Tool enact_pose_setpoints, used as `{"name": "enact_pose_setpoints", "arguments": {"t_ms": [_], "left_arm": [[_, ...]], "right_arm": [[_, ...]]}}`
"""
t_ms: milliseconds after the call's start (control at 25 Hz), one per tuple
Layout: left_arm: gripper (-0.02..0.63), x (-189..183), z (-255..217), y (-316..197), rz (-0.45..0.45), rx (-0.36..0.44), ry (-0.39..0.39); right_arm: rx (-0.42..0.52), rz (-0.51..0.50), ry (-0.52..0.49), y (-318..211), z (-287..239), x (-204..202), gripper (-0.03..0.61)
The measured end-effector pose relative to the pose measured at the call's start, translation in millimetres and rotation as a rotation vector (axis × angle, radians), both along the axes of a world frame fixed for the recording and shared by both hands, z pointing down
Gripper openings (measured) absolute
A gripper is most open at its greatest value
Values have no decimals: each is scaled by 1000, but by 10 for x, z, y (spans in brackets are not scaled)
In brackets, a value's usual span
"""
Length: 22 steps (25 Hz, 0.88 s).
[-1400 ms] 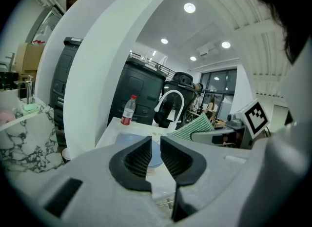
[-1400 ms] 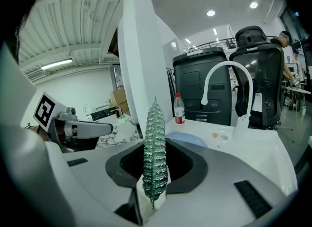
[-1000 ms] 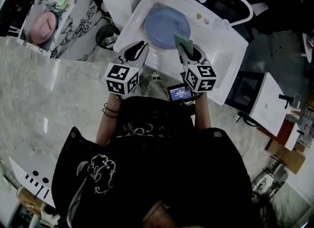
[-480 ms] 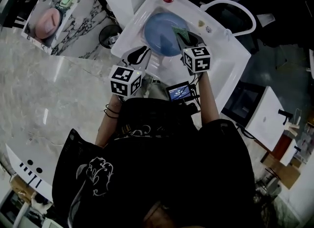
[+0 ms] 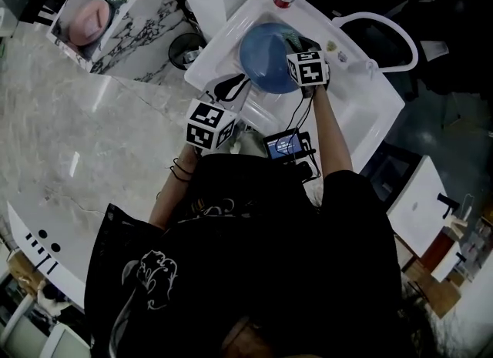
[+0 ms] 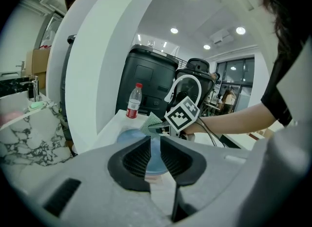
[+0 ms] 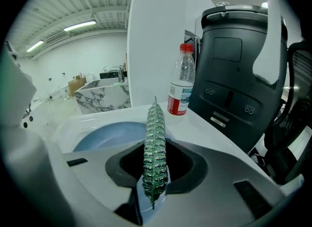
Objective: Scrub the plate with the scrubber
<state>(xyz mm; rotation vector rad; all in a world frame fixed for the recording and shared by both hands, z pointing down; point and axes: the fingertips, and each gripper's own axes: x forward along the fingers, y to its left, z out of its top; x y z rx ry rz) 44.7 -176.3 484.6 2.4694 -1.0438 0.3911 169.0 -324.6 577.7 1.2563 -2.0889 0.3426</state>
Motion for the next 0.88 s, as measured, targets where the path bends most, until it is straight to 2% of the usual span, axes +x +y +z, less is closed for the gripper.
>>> {"name": "enact_pose_setpoints", "arguments": {"t_ms": [320, 600, 880], "left_arm": [[61, -130, 8, -42, -23, -5, -10], [61, -361, 12, -98, -80, -11, -6], [61, -492, 22, -97, -101, -21, 2]], "right_arm": [[-50, 71, 40, -224, 268, 9, 91], [-63, 55, 59, -279, 291, -124, 91], [-74, 51, 17, -267, 270, -345, 91]]}}
